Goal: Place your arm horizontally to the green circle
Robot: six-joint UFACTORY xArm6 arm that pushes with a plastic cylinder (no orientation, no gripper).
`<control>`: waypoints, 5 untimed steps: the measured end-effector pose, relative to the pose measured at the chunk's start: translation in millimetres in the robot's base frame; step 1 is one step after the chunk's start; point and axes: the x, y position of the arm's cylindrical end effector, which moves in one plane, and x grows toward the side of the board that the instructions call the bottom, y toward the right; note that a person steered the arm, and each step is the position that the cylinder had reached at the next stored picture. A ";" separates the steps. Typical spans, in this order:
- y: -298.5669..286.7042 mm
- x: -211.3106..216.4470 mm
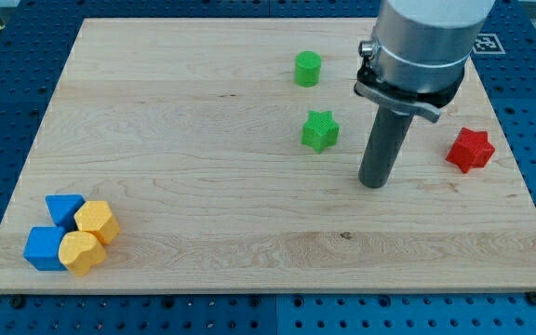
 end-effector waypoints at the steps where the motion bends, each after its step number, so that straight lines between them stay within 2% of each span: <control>1: 17.9 -17.7; 2: 25.1 -44.6; 5: 24.8 -181.2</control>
